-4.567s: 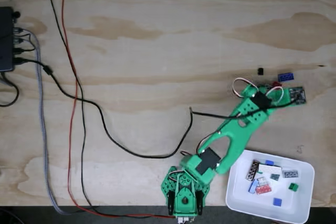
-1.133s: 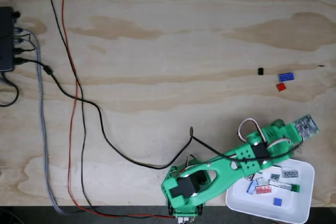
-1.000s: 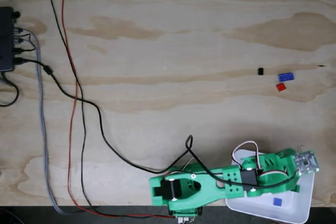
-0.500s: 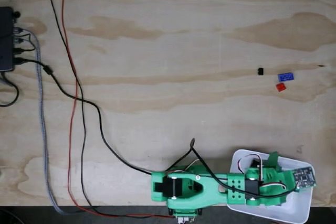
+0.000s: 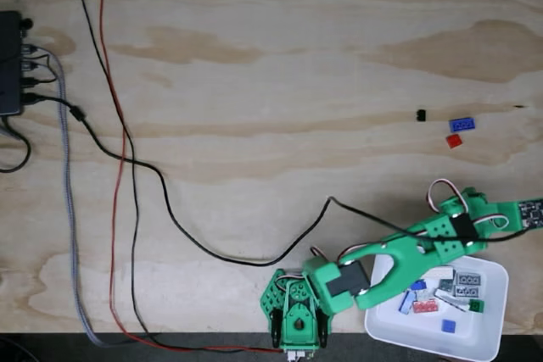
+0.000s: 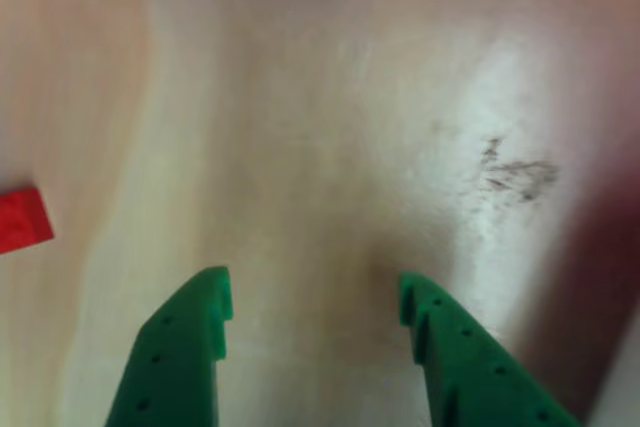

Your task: Put all lego bricks in the bin.

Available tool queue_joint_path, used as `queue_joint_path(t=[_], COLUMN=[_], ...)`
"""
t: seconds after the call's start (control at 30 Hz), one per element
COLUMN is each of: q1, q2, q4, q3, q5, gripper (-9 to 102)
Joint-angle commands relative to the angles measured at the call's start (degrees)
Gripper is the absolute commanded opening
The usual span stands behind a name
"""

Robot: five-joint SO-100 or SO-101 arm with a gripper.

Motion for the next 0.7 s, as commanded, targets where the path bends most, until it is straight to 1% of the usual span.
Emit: queue_joint_path(t=[0.0, 0.17, 0.23, 0.3, 0.47, 0.6, 0.67], q1=[-6.86, -11.95, -14.33, -16.52, -18.9, -18.81, -17.84], q2=[-12.83, -18.72, -18.54, -18.9, -21.8, -24.08, -25.75], q4=[-3.87, -6.5, -4.75, -4.48, -2.37, -0.79, -0.35], q3=[-10.72, -14.06, -14.5, -16.26, -22.76, -28.3, -31.03], q5=[5.19, 3.6, 2.46, 3.6, 3.08, 3.6, 3.6], gripper=[19, 22, 25, 24, 25, 25, 23])
